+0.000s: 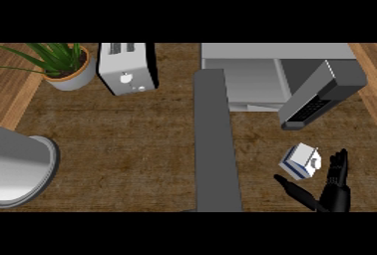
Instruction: Pick up the milk, place it into the microwave and close the microwave
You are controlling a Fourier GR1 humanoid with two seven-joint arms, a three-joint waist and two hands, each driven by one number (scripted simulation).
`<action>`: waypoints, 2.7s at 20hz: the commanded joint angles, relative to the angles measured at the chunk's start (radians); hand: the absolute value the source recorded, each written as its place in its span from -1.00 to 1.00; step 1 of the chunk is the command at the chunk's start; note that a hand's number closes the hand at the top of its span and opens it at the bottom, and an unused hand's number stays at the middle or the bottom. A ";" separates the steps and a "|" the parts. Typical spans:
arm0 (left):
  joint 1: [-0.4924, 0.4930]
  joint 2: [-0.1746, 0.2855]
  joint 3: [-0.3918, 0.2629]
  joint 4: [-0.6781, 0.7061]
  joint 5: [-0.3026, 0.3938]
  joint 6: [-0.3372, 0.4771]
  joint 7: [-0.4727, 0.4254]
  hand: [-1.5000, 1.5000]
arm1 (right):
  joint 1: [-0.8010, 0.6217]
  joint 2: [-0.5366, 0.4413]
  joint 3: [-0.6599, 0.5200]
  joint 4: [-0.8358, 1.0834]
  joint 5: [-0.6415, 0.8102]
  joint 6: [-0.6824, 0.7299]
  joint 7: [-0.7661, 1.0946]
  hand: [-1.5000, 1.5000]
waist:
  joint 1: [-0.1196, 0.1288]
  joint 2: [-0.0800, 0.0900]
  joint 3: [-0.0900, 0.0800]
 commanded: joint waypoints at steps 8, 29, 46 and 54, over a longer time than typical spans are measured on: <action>-0.019 0.007 0.075 0.039 0.040 -0.054 0.010 -1.00 | -0.140 -0.085 -0.104 0.347 -0.039 0.049 -0.173 -1.00 | 0.000 0.000 0.000; -0.019 -0.033 0.068 0.044 0.018 -0.099 0.009 -1.00 | -0.475 -0.141 0.018 0.679 0.108 0.253 -0.395 1.00 | 0.025 0.005 0.001; 0.004 -0.042 0.119 -0.026 0.082 -0.078 0.070 -1.00 | -0.383 -0.052 0.172 0.245 0.116 0.369 -0.161 1.00 | -0.003 -0.002 -0.001; 0.026 -0.011 0.163 0.044 0.107 -0.151 0.039 -1.00 | -0.450 -0.005 0.206 0.124 0.184 0.225 0.044 1.00 | 0.003 -0.001 0.000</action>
